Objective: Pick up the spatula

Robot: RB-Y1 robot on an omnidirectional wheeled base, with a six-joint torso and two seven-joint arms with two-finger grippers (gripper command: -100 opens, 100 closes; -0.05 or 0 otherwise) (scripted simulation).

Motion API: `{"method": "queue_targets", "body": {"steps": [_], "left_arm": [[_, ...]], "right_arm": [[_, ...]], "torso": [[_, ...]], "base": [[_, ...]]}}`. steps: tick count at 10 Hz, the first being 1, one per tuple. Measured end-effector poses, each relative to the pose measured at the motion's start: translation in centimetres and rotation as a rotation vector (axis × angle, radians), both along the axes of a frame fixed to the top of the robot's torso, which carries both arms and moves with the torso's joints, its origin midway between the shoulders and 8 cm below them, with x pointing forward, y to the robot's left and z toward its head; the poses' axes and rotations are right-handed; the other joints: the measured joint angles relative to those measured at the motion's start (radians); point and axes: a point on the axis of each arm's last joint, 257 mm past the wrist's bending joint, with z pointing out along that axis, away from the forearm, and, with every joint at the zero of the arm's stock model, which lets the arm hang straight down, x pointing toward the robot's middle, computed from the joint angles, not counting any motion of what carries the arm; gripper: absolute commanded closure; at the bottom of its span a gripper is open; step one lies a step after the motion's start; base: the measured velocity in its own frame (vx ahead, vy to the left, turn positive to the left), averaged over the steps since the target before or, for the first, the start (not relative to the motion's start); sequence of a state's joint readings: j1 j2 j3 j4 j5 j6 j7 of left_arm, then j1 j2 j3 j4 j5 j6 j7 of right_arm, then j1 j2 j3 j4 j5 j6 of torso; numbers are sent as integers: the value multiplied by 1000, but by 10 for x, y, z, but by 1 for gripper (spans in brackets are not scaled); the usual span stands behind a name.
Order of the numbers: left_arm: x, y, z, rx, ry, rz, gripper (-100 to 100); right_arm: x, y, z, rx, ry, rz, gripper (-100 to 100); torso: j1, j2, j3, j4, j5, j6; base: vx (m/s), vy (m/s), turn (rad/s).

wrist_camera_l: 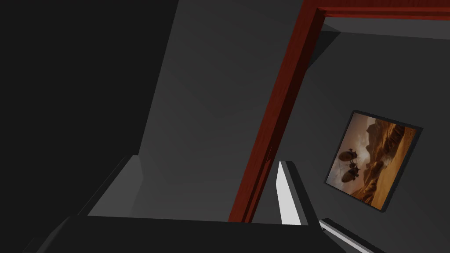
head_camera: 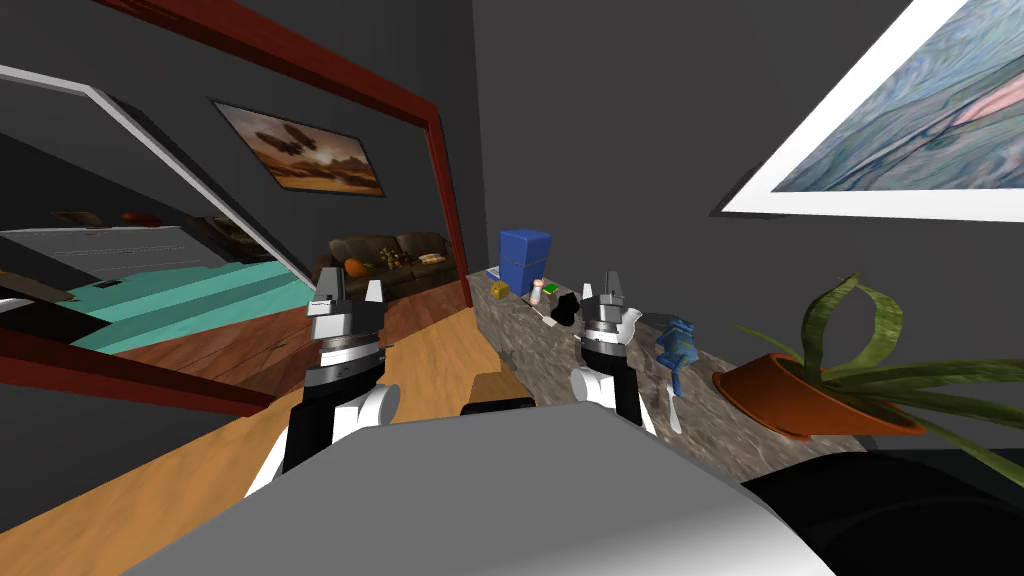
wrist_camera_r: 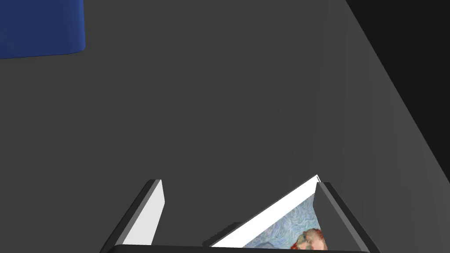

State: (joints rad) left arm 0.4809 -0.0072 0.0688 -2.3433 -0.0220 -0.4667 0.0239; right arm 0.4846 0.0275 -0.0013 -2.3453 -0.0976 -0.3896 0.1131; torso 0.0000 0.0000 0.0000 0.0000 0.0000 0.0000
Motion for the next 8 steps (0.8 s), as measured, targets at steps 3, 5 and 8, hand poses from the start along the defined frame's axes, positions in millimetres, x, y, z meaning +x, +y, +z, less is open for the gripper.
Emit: {"method": "queue_targets", "body": {"steps": [3, 5, 8], "left_arm": [[0, 0, 0, 0, 0, 0, 0], [0, 0, 0, 0, 0, 0, 0], [0, 0, 0, 0, 0, 0, 0]], "right_arm": [[5, 2, -15, -78, 51, 19, -100], [6, 2, -27, -122, 83, 29, -100], [11, -2, -48, -198, 145, 35, -100]], "torso": [[1, -1, -1, 0, 0, 0], [1, -2, -1, 0, 0, 0], [1, -2, -1, -1, 0, 0]], "base": [[23, 19, 35], [28, 24, 54], [29, 22, 39]]}}
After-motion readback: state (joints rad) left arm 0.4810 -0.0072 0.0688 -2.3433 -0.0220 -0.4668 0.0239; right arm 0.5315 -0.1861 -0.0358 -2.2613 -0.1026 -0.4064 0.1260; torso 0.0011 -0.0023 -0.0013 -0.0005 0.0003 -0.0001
